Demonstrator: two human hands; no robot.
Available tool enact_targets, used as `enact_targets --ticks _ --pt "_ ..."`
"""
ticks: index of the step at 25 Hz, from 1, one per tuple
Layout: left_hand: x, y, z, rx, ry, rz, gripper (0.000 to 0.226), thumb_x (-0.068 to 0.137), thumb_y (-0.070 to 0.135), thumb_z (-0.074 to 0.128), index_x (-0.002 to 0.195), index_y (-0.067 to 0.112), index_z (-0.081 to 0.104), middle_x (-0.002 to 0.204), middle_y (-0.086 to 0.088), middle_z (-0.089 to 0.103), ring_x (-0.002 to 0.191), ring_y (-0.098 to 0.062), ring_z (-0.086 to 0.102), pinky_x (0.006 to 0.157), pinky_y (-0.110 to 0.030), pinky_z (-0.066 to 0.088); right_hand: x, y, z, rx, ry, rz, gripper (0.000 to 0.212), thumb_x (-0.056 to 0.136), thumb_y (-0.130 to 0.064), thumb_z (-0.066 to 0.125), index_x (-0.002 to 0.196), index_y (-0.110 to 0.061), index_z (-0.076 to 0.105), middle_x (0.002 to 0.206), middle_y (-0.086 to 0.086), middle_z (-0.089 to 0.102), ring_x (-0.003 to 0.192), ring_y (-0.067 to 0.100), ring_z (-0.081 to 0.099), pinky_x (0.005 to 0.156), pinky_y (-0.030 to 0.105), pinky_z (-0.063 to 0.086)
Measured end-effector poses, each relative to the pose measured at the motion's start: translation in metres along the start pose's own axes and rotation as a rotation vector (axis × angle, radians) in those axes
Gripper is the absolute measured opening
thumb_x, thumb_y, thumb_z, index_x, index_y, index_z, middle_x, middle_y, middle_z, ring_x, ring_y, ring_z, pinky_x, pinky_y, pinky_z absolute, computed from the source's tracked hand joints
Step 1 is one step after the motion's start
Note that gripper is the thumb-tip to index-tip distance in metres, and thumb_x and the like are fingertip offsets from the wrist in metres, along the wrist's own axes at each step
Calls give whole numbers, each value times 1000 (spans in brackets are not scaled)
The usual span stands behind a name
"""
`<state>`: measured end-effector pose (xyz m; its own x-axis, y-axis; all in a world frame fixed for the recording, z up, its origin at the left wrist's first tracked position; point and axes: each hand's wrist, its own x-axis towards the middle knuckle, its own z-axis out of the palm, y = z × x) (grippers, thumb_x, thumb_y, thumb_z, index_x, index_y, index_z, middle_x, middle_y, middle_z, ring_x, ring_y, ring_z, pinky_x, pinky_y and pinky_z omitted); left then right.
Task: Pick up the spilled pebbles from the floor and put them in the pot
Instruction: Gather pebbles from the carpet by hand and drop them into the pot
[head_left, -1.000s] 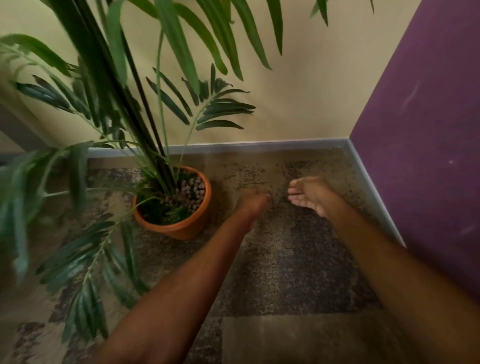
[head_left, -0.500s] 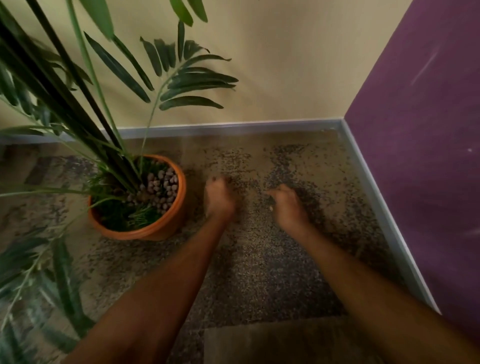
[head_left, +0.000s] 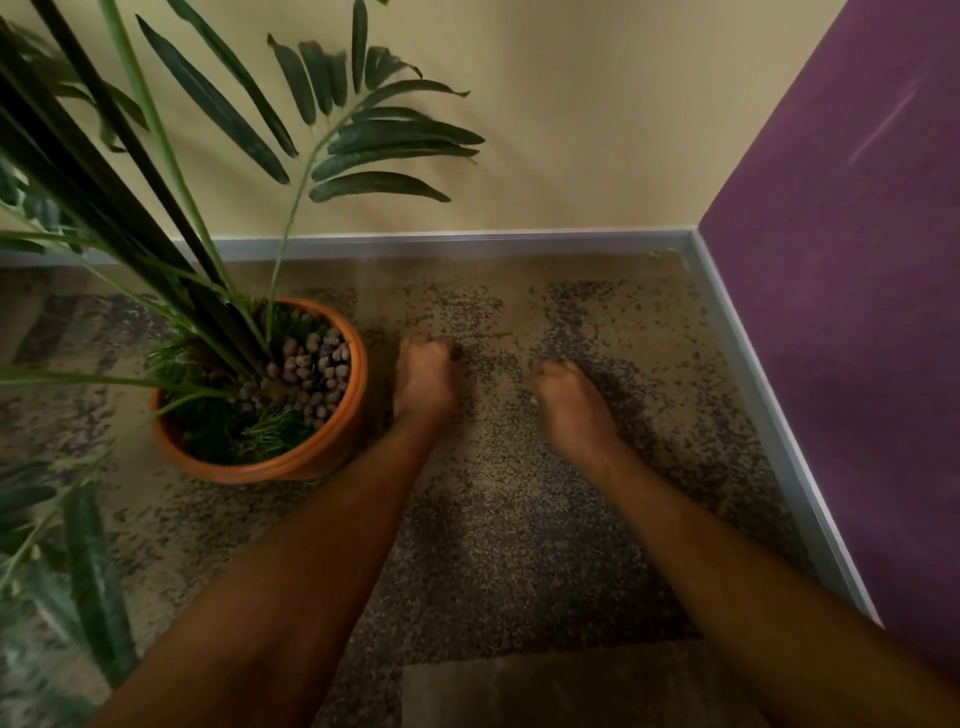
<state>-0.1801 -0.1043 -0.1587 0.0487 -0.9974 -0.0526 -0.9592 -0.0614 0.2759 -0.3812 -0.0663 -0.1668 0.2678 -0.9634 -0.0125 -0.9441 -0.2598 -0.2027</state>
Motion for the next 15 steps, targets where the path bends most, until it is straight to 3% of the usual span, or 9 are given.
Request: enact_targets --ticks 5,8,15 --pt "-13 7 0 -222 -75 -95 19 103 23 63 110 15 79 110 -11 76 99 -27 73 83 -37 62 -1 10 -7 73 -34 14 42 77 17 60 107 -9 75 104 9 61 101 30 61 77 40 58" --pt "-30 24 6 -398 -125 -57 14 99 24 68 101 16 79 98 -4 77 86 -19 70 71 -28 53 -3 15 -13 97 -59 -14 35 78 10 63 103 -11 75 106 8 63 102 28 62 82 39 58" --pt "-66 59 23 -506 -250 38 7 91 25 76 96 19 77 91 -2 79 87 -19 74 78 -32 60 -6 31 -19 255 -71 93 20 81 0 67 93 -10 78 98 6 70 87 21 69 73 25 53"
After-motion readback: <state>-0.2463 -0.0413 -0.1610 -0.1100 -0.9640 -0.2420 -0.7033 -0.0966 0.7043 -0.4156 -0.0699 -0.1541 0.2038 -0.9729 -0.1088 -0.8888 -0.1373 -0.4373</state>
